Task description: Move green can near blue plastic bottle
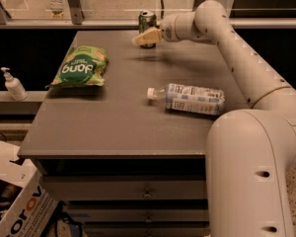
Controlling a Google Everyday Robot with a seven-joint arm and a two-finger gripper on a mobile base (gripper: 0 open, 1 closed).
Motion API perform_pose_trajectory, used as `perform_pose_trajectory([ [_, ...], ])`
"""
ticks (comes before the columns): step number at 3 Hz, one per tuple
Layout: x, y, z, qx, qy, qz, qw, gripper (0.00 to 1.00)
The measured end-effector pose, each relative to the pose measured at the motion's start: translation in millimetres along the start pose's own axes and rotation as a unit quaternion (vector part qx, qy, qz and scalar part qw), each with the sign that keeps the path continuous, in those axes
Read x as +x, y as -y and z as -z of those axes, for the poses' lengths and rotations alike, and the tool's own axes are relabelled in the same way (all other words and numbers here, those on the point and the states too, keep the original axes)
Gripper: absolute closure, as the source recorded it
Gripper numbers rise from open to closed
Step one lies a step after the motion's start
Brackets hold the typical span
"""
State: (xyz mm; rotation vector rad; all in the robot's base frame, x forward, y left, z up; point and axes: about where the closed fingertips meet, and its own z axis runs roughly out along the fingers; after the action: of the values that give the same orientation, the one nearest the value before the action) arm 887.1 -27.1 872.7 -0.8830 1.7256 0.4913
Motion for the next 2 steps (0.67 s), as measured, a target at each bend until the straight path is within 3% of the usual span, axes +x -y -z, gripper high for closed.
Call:
perform_pose_trajectory([
  [1, 4, 11, -7, 0.012, -0.005, -0.005, 0.9999, 0.0],
  [2, 7, 23, -7, 0.027, -0.008, -0.017, 0.9995, 0.18],
])
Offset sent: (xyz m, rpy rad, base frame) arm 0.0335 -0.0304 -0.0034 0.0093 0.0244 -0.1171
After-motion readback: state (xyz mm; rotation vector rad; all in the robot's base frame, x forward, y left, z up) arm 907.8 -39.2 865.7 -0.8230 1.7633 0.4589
